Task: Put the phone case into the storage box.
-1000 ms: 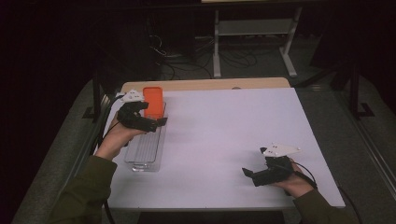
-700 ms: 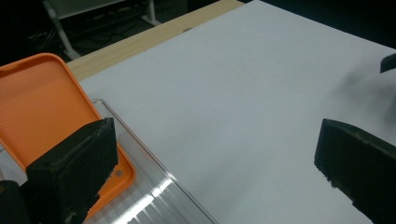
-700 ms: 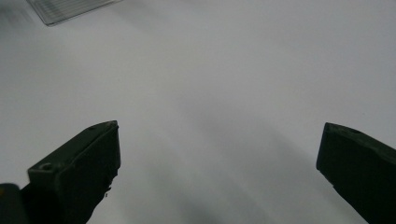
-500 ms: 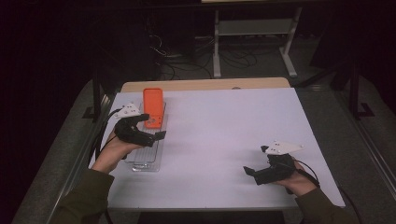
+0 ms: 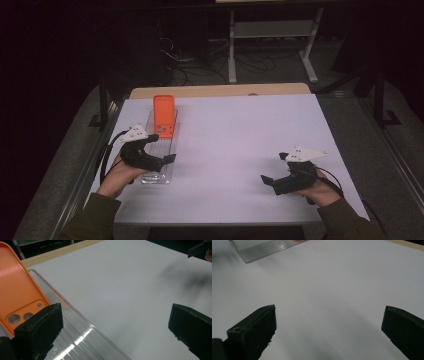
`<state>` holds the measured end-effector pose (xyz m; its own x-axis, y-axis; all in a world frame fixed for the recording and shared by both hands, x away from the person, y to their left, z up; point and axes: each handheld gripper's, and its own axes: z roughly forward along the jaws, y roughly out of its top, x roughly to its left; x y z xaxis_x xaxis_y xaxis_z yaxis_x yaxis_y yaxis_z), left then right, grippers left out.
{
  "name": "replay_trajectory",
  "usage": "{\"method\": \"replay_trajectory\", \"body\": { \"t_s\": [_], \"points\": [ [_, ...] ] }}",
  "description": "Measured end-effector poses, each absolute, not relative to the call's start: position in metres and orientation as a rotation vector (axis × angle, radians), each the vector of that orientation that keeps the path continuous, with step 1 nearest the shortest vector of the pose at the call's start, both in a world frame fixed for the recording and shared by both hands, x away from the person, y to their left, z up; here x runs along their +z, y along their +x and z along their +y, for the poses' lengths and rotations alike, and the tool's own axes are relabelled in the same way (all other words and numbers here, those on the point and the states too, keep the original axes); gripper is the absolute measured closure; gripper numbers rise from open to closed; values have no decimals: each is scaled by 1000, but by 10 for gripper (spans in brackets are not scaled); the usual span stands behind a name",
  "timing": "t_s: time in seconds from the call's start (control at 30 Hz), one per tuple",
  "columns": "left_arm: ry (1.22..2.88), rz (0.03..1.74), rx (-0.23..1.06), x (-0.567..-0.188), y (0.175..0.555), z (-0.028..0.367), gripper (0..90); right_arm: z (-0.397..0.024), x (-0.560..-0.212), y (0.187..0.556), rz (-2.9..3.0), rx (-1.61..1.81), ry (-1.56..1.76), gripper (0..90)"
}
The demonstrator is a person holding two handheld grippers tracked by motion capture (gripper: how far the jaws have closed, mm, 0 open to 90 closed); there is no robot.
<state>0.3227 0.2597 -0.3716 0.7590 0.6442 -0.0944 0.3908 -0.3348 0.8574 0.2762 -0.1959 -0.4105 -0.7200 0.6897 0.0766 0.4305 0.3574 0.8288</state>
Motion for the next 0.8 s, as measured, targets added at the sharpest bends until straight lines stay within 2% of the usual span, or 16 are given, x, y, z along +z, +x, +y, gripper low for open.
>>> {"method": "replay_trajectory", "body": {
  "t_s": [0.8],
  "points": [
    [1954, 755, 293, -393, 305, 265, 0, -197, -395, 276, 2328, 1334, 947, 0]
  ]
}}
